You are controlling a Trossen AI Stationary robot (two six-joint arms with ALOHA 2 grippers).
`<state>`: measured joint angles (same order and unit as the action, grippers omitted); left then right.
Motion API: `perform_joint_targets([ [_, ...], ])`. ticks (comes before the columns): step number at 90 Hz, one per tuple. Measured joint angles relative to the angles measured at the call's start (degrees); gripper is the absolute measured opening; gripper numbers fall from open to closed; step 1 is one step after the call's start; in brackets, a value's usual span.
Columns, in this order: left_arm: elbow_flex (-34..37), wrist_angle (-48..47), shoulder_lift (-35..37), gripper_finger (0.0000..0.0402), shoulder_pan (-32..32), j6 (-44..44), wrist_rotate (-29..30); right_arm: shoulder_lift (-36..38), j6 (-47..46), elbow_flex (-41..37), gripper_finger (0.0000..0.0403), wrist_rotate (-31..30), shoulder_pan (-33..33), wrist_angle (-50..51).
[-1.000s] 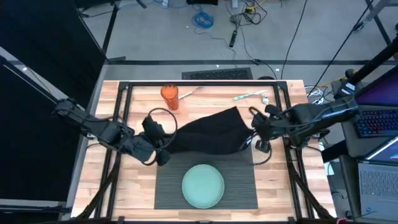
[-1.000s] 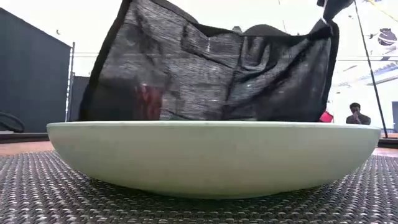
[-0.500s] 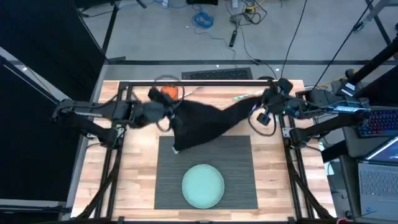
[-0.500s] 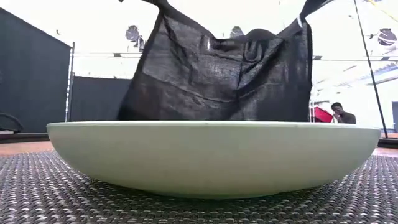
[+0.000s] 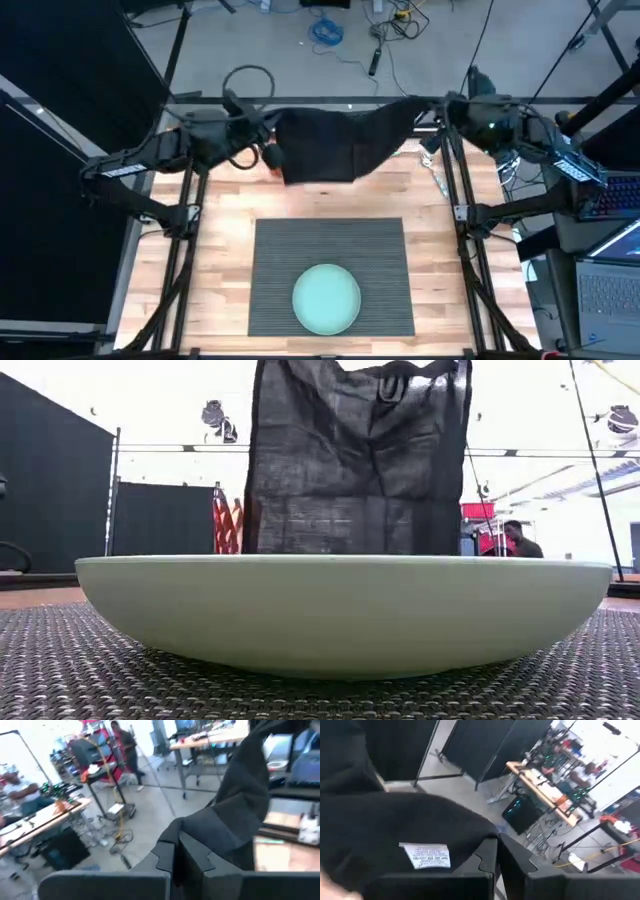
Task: Set table place
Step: Fold the black napkin
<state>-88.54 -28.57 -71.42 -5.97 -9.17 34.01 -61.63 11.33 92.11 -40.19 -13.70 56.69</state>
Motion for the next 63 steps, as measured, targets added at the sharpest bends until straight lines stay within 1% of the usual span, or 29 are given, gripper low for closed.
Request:
perform_joint_targets([
  [6,-0.3,-4.5,-0.1,0.0,0.7,2.6,-0.2,-0.3,-3.6,0.4,0.0,1.5,0.7,4.5],
  [14,0.6,-10.6,-0.1,0.0,1.8,7.6,-2.2,-0.7,-9.9,0.2,0.0,4.0,2.2,10.7],
  [22,2.8,-14.4,-0.1,0.0,3.9,12.2,-3.6,-0.7,-16.0,-1.2,0.0,4.6,5.4,15.7],
  [38,7.9,-14.8,-0.3,0.0,9.2,19.0,-5.1,-0.8,-27.8,-3.9,0.0,8.1,12.6,21.4],
  [57,10.2,-15.4,-0.2,0.0,15.4,25.5,-5.2,-0.8,-39.3,-4.2,0.0,10.8,20.9,24.3],
  [63,10.6,-15.5,-0.2,0.0,17.3,27.7,-5.2,-0.8,-42.6,-4.2,0.0,12.5,23.0,25.5],
])
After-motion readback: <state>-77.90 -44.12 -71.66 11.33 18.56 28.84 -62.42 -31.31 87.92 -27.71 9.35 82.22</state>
